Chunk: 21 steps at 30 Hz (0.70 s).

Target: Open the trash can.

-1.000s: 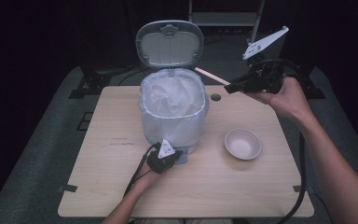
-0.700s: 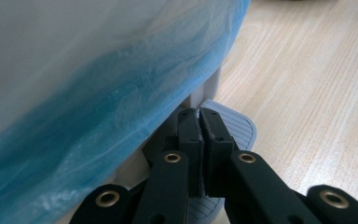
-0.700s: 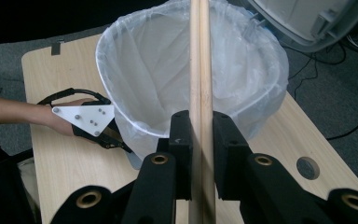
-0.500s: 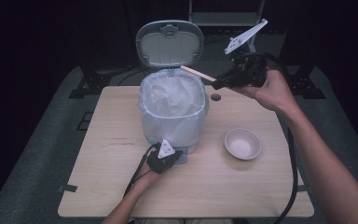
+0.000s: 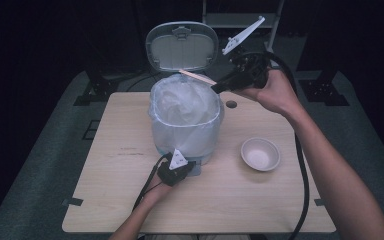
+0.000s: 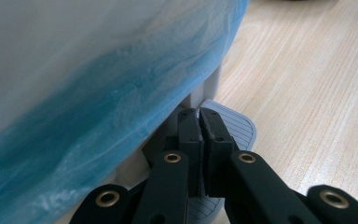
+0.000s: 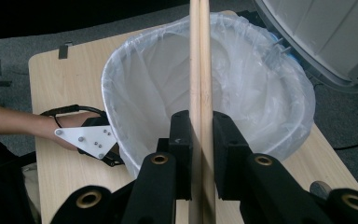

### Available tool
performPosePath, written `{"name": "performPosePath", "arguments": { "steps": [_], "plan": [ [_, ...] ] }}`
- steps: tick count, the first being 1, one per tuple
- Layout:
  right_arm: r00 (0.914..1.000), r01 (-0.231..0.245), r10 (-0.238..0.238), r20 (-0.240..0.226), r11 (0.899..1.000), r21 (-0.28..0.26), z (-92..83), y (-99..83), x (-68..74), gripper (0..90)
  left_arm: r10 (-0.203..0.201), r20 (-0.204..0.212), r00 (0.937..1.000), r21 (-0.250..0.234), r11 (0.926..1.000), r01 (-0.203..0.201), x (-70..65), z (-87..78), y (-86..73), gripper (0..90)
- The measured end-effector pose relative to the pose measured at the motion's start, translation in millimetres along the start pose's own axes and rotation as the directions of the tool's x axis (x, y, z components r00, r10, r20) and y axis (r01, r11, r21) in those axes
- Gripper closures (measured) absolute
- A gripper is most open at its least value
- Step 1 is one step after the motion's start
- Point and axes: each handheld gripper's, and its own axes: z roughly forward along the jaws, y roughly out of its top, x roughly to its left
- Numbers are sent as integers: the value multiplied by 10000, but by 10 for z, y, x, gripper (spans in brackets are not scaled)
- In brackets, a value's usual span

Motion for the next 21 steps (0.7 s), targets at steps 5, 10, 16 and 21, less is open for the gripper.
{"name": "performPosePath", "arguments": {
  "steps": [5, 10, 16, 21],
  "plan": [
    [10000, 33, -33, -90, 10000, 79, 74, 55, -4, 786, 8, 4, 10000, 0, 10000, -8, 1, 0, -1, 885],
    [9999, 41, -40, -131, 9999, 132, 123, 99, -16, 786, 1, 5, 10000, -3, 10000, -1, 1, 0, -1, 885],
    [9998, 23, -19, -205, 9999, 148, 198, 155, -29, 786, 3, 4, 10000, -3, 10000, -3, 1, 0, -1, 885],
    [9995, 103, -97, -293, 9997, 201, 274, 197, -38, 786, 8, -4, 10000, 7, 10000, -8, 1, -1, 1, 885]
  ]
}}
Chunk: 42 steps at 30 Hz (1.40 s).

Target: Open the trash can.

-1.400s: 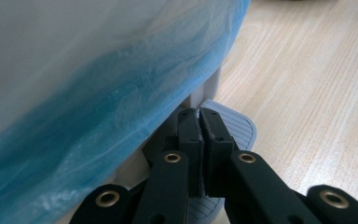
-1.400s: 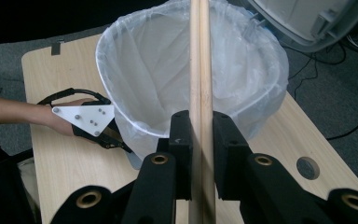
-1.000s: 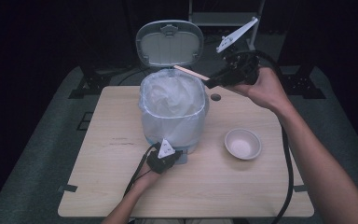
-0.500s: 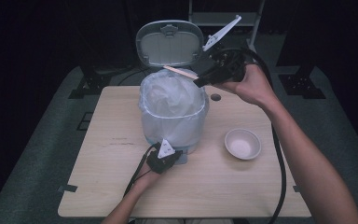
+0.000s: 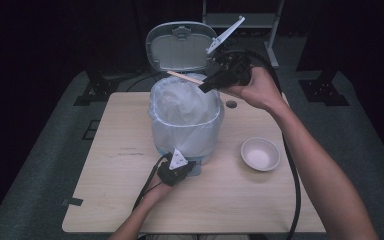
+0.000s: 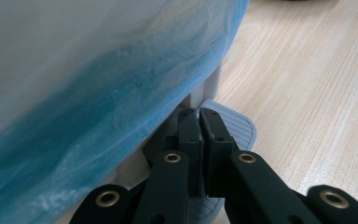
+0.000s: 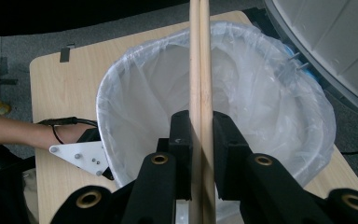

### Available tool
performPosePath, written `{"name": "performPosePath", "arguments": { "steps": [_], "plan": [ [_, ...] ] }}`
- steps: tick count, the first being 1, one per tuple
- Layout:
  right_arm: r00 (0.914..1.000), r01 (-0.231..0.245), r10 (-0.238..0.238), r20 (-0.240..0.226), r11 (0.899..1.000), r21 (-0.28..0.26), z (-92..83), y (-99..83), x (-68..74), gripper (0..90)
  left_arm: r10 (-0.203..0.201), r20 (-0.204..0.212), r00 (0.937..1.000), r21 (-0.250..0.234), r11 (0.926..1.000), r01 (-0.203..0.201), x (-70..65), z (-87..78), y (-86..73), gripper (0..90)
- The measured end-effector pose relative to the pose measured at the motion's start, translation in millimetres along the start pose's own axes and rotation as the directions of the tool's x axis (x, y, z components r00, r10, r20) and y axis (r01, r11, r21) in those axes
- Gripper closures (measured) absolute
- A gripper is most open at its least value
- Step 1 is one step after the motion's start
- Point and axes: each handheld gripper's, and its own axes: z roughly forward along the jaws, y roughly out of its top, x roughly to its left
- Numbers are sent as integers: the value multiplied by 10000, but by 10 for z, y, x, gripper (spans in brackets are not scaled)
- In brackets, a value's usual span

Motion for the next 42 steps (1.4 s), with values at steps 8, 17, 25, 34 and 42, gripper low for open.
{"name": "performPosePath", "arguments": {
  "steps": [8, 17, 25, 34, 42],
  "plan": [
    [9999, -89, 89, -82, 9999, 118, 113, 53, -35, 786, 13, 16, 10000, -4, 10000, -13, 2, 0, 0, 885],
    [9995, -168, 176, -258, 9994, 304, 282, 123, -77, 786, 24, 27, 10000, -8, 10000, -24, 3, 0, -1, 885],
    [9989, -326, 344, -305, 9977, 590, 423, 149, -133, 785, 28, 28, 10000, -6, 10000, -28, 3, 0, -1, 885],
    [9979, -545, 567, -305, 9962, 679, 516, 163, -173, 699, 18, 20, 10000, -6, 10000, -18, 2, 0, -1, 885],
    [9978, -593, 600, -270, 9980, 235, 380, 51, -168, 664, 17, 24, 10000, -8, 10000, -17, 2, -1, -1, 885]
  ]
}}
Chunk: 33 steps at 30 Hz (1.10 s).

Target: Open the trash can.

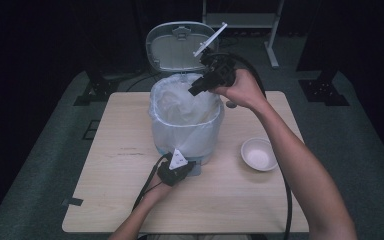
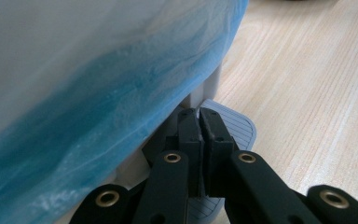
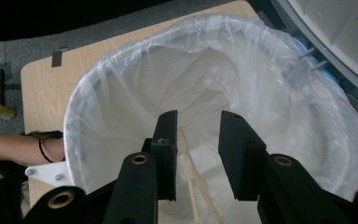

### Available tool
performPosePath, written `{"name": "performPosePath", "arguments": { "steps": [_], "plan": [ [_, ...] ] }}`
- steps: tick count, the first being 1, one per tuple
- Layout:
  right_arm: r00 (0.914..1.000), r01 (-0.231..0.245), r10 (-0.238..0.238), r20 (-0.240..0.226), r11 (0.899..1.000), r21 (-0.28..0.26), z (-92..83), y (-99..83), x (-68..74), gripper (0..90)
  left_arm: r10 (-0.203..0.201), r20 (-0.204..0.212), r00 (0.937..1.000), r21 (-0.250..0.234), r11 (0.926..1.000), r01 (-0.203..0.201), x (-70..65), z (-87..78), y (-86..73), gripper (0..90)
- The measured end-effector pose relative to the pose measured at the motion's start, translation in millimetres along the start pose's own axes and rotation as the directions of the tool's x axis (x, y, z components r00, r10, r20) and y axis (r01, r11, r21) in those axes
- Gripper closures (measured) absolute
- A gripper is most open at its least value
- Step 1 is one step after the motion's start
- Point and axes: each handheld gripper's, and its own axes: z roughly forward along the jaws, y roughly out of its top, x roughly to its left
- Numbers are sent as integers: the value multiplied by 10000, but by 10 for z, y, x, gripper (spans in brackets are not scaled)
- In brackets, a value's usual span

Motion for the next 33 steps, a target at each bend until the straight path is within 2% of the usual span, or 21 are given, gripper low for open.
{"name": "performPosePath", "arguments": {
  "steps": [4, 14, 24, 33],
  "plan": [
    [10000, -42, 42, -24, 9998, -176, -87, -93, 5, 653, 0, 0, 10000, 1, 10000, 0, 0, 0, 0, 885],
    [9999, -129, 134, 105, 9984, -542, -371, -462, 4, 617, -7, -6, 10000, -8, 10000, 7, 0, 2, 0, 885],
    [9992, -351, 367, 187, 9962, -798, -525, -763, -19, 608, -4, -3, 10000, -9, 10000, 4, 0, 1, 1, 885],
    [9984, -487, 510, 233, 9949, -889, -605, -944, -21, 589, -22, -13, 10000, 7, 10000, 22, -3, 2, 3, 885]
  ]
}}
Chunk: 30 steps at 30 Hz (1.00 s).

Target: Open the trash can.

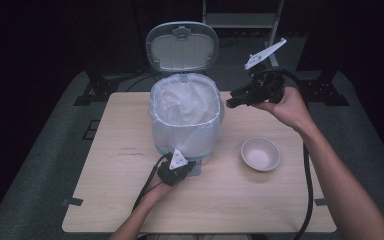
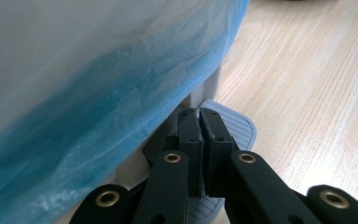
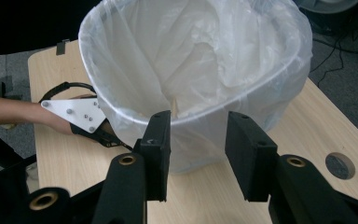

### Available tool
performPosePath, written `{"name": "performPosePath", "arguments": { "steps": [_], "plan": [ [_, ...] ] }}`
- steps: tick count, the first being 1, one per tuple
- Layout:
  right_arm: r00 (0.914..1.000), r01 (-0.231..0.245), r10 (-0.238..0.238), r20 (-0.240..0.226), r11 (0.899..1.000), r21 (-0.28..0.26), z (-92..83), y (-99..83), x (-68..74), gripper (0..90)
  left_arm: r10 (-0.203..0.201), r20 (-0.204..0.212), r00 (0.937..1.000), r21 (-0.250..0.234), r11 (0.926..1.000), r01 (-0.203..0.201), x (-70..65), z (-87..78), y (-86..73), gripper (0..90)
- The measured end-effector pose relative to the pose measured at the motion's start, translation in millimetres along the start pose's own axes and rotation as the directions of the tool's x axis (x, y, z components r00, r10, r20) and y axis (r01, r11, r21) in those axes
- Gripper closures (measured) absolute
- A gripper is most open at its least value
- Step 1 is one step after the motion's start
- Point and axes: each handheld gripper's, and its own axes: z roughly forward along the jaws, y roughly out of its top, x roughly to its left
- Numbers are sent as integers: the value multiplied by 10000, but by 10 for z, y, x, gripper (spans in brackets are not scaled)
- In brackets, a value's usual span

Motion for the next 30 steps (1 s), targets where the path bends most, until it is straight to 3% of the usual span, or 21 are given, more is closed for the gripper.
{"name": "performPosePath", "arguments": {
  "steps": [30],
  "plan": [
    [9984, -560, 560, 30, 9983, -158, -83, -652, -73, 532, -30, -11, 10000, 19, 10000, 30, -4, -1, 3, 885]
  ]
}}
